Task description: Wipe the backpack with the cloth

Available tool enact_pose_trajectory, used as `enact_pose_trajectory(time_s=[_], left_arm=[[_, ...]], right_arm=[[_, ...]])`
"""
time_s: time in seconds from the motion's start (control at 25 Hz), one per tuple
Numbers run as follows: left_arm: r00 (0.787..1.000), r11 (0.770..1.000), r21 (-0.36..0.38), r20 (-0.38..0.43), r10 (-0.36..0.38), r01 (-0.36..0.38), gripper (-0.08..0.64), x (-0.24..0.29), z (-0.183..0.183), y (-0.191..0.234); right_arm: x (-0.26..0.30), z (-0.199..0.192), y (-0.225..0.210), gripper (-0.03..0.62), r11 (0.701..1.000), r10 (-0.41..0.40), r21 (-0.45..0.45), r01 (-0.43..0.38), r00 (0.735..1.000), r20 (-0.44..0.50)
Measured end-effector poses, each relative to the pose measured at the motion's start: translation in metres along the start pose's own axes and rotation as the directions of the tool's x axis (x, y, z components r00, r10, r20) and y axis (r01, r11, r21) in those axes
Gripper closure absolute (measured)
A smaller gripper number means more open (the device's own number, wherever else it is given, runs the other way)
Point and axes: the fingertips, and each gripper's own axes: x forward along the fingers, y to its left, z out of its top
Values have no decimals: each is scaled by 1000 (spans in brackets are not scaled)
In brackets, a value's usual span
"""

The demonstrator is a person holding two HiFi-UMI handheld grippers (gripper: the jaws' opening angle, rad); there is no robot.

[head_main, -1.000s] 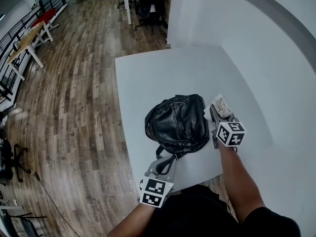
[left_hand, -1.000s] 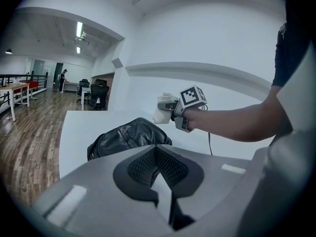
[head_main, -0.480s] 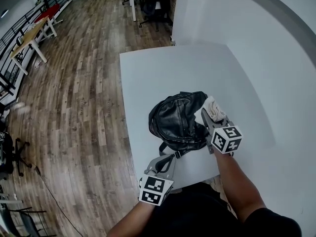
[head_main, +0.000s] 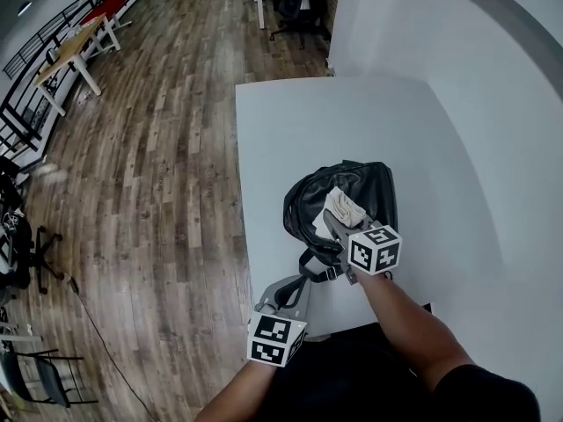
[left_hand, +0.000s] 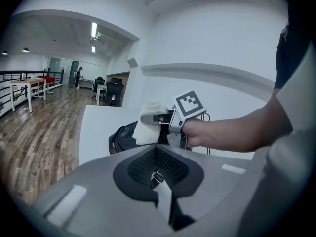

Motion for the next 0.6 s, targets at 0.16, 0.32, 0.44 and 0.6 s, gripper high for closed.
enact_pose_trajectory(time_s=[0.16,0.32,0.44,0.6], left_arm=[[999,999,-23,3,42,-42,554,-8,-2,13],[997,996,-48,12,75,-74,554,-11,-2,25],[996,994,-67,9,93,-92,554,-13,-3,31],[995,993,-72,2,98,-98,554,-12,-7,35]], right_arm=[[26,-3,12,506,999,42,22,-41,999,-23],[46,-5,16,506,998,66,28,-65,997,-41],[53,-7,16,506,997,75,33,-74,996,-55],[56,-13,14,506,996,80,37,-77,994,-74]])
